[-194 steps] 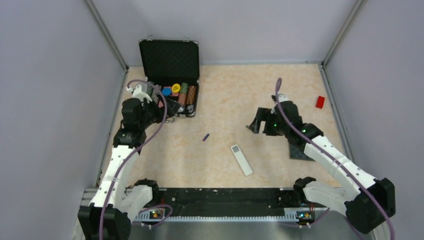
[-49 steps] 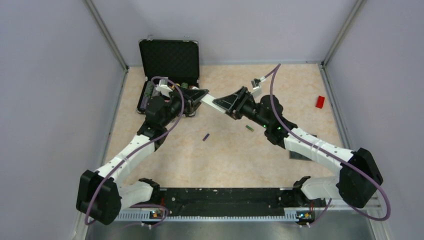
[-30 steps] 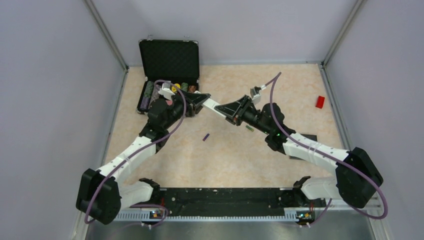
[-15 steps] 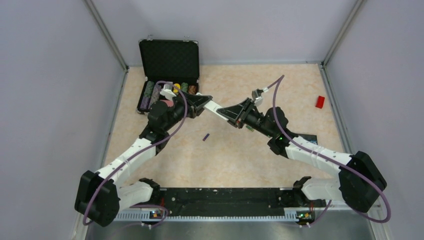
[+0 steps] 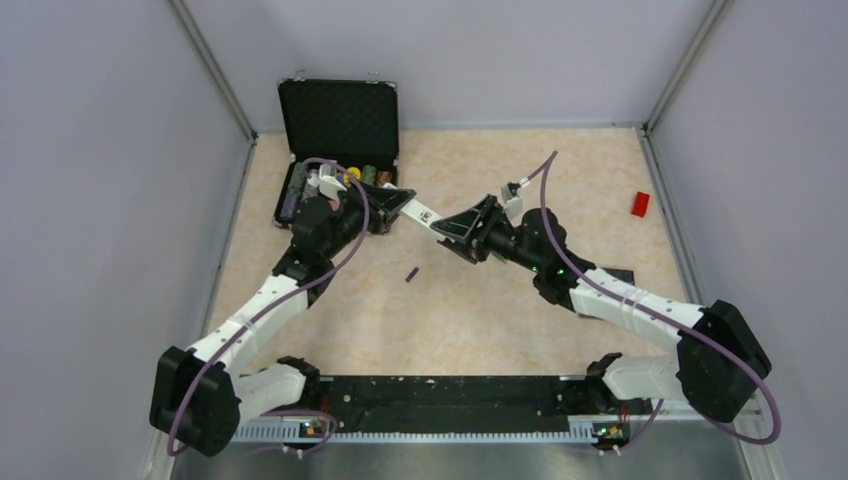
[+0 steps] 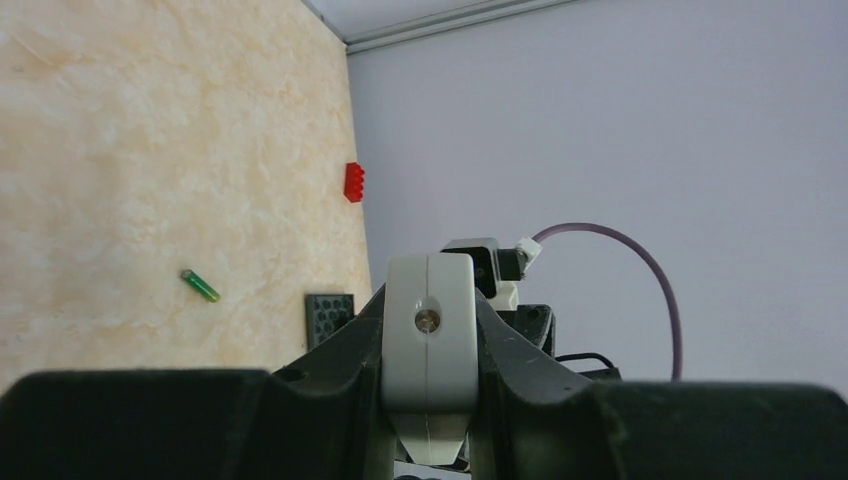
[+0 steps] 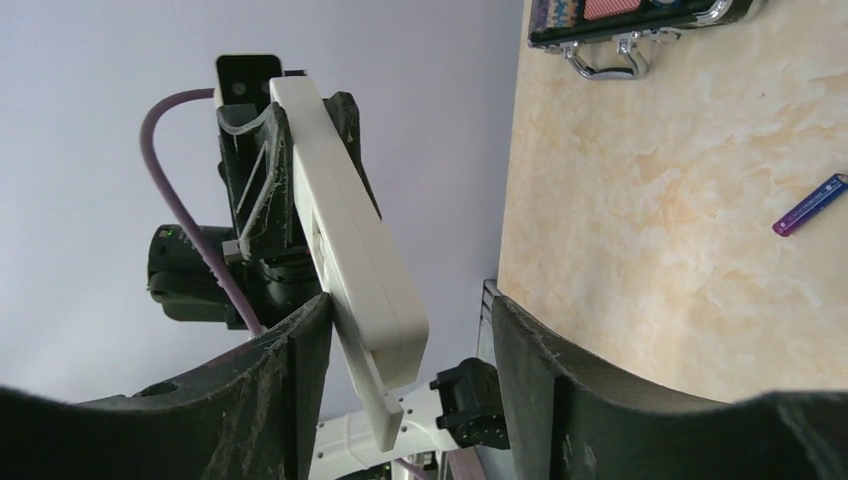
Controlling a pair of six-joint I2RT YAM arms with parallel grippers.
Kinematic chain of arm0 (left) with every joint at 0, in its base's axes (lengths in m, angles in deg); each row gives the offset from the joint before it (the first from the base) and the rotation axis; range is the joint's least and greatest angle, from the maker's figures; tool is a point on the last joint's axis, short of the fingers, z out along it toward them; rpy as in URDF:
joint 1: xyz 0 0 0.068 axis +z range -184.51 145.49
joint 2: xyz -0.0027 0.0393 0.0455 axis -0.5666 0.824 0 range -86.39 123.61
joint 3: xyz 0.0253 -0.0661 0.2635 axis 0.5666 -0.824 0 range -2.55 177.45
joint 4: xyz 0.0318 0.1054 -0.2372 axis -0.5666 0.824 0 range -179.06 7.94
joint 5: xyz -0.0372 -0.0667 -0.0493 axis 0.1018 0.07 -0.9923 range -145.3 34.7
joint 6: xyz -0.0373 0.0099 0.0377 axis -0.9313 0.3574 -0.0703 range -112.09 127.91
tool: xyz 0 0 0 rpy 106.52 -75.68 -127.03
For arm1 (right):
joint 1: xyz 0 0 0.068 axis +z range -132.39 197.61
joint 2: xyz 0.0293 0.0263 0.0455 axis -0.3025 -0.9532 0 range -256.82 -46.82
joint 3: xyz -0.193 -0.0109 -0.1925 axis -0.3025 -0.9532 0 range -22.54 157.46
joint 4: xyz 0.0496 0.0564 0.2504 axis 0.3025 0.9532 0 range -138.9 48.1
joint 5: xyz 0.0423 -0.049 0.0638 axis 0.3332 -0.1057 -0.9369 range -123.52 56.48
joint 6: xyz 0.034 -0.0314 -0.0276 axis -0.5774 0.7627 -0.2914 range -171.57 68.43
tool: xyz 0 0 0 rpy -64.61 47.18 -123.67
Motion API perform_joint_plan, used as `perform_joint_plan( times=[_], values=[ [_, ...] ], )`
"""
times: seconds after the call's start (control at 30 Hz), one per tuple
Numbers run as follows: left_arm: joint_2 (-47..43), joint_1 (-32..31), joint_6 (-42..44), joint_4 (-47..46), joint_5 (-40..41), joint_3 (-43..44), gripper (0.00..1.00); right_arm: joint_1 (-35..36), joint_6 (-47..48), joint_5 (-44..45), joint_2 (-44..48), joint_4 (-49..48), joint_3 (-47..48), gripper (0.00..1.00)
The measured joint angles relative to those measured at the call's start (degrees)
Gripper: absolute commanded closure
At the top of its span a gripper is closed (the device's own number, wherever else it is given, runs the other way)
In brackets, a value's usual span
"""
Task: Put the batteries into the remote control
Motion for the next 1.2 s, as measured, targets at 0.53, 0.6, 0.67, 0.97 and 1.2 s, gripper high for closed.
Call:
perform_joint_plan(
  times=[0.53, 0.6, 0.67, 0.97, 1.2],
  values=[
    [0.81, 0.02, 25.33, 14.80, 1.38, 7.34, 1.00, -0.07, 0.04, -2.25, -5.05, 6.19, 2.89, 0.74],
    [1.79, 0.04, 27.78, 15.91, 1.95, 7.80, 1.00, -0.20, 0.07, -2.86, -6.32, 7.28, 3.65, 0.79],
    [2.67, 0.11, 29.88, 16.81, 3.04, 8.07, 1.00, -0.59, 0.24, -3.50, -7.65, 8.07, 4.28, 0.89],
    [7.48, 0.09, 37.53, 23.56, 11.54, 9.09, 1.00, -2.16, 3.08, -7.74, -10.25, 12.17, 6.80, 0.97],
    [8.37, 0.11, 39.78, 27.12, 18.34, 9.38, 1.00, -5.33, 13.84, -5.49, -14.95, 22.77, 10.03, 0.96]
  ],
)
